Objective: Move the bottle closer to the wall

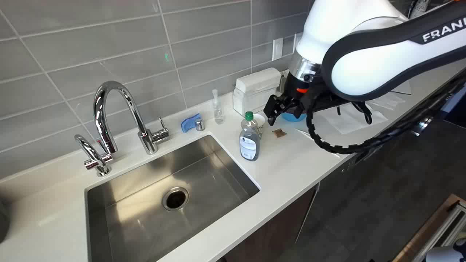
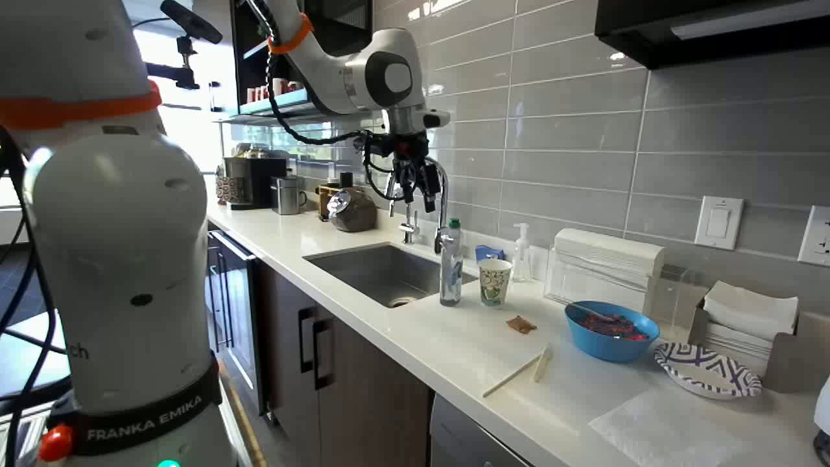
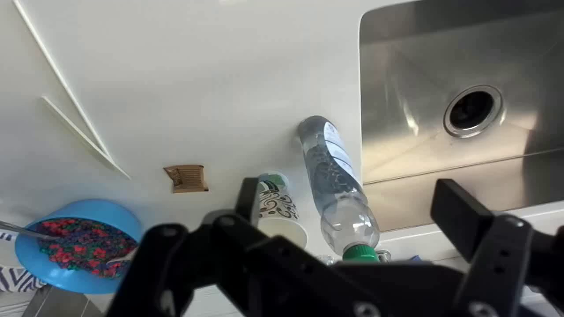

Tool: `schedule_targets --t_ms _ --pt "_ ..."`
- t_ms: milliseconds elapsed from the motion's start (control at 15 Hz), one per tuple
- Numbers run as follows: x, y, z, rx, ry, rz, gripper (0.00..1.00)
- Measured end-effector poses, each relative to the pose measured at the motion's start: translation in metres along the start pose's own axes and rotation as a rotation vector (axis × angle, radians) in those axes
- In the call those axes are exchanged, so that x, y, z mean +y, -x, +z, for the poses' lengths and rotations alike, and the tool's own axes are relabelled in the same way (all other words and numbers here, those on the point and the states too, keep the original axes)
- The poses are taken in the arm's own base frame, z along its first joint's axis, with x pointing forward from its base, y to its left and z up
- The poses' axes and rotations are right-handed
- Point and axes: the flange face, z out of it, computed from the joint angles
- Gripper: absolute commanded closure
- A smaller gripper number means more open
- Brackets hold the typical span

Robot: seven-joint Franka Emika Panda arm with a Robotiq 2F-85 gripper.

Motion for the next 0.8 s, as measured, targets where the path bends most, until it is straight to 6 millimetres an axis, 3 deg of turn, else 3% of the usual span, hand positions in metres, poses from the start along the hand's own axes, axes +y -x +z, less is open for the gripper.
schedule_targets --t_ms 800 --pt "0.0006 -0.0073 -0.0024 0.047 0.044 -0.081 0.0"
